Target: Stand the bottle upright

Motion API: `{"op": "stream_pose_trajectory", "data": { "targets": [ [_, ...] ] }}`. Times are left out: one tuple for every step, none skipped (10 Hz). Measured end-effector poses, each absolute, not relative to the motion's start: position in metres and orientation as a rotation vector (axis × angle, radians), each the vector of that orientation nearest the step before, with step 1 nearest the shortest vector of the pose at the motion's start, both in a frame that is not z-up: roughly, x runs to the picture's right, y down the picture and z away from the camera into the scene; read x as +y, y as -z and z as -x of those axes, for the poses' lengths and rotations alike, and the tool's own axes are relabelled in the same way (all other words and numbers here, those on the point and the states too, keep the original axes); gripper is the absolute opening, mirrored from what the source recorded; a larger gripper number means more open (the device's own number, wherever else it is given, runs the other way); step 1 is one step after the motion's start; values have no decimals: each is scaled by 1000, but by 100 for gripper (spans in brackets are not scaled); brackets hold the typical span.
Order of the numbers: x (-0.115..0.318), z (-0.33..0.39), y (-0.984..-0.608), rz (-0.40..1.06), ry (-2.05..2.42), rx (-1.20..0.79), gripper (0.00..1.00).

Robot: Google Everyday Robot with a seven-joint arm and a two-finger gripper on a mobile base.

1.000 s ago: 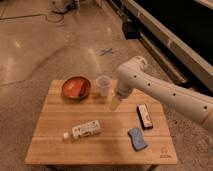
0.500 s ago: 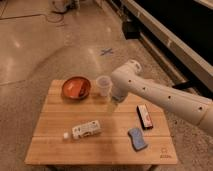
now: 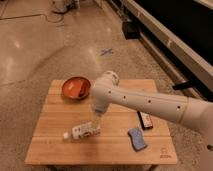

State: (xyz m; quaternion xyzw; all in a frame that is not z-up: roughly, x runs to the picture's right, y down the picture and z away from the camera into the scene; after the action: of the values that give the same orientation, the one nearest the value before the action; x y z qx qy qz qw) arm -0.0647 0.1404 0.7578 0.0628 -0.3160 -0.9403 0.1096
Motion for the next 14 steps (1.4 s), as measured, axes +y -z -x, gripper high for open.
{"op": "stream_pose_trajectory", "data": {
  "targets": [
    [147,76,-759,-197,2796,-954,80],
    [156,86,-764,-197,2837,-980,80],
    [162,92,-768,-191,2865,-994,80],
    [170,100,-775,-172,2906,-1011,80],
    [176,105,-780,-150,2943,-1021,80],
    [181,109,-783,-134,2971,-1024,80],
    [188,115,-786,-113,3000,-1031,80],
    [197,122,-788,-102,3020,-1038,80],
    [202,129,-790,-114,3020,-1039,80],
    [205,136,-791,-140,3016,-1036,80],
    [209,145,-792,-176,3010,-1038,80],
    [213,151,-792,-201,3004,-1043,80],
    [216,155,-792,-219,2998,-1048,80],
    [220,158,-793,-236,2986,-1059,80]
  ]
}}
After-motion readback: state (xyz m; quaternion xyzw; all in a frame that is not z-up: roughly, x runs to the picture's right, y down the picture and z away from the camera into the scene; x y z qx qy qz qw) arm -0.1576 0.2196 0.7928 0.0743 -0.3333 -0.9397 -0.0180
